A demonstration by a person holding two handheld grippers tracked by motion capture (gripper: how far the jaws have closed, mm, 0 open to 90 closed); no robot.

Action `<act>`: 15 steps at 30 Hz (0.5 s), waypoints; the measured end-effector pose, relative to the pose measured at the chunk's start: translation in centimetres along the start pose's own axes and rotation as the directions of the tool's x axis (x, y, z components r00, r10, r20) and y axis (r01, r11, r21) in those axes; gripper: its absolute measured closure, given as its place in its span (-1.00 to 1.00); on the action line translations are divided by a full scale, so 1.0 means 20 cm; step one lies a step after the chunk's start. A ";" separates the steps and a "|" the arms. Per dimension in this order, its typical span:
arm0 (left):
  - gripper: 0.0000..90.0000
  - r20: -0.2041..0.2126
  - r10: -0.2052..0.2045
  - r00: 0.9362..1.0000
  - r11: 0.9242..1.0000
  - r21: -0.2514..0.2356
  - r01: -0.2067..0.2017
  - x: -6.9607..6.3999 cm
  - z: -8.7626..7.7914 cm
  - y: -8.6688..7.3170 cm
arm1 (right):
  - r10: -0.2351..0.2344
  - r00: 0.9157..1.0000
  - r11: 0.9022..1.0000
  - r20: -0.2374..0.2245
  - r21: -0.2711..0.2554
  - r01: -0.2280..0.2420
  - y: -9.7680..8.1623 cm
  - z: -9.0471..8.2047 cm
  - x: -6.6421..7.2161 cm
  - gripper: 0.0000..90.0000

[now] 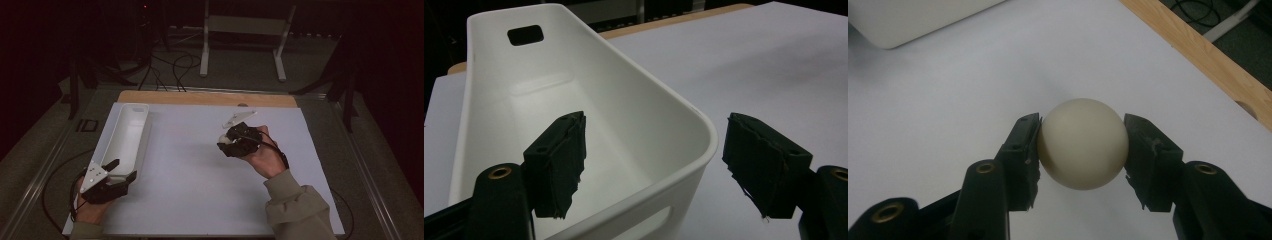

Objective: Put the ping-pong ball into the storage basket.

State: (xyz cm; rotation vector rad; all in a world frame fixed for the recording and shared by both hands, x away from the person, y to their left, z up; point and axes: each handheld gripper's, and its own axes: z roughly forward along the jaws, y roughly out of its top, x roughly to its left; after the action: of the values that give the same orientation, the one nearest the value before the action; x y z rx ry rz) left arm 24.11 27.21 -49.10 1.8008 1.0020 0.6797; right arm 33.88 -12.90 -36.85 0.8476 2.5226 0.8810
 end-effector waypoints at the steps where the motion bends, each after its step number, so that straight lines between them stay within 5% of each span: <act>1: -0.43 0.000 0.000 1.000 1.000 0.000 0.000 0.00 0.00 0.00 | -0.002 1.000 1.000 -0.001 -0.001 0.002 0.00 0.00 0.00 0.12; 15: -0.44 0.000 0.001 1.000 1.000 0.000 -0.001 0.00 0.00 0.00 | -0.002 1.000 1.000 -0.010 -0.011 0.002 0.04 0.02 0.02 0.12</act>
State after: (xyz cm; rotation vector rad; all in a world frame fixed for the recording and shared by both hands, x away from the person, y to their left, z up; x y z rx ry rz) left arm 24.09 27.16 -49.12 1.8017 1.0014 0.6802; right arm 34.11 -12.02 -36.73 0.8393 2.5244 0.8994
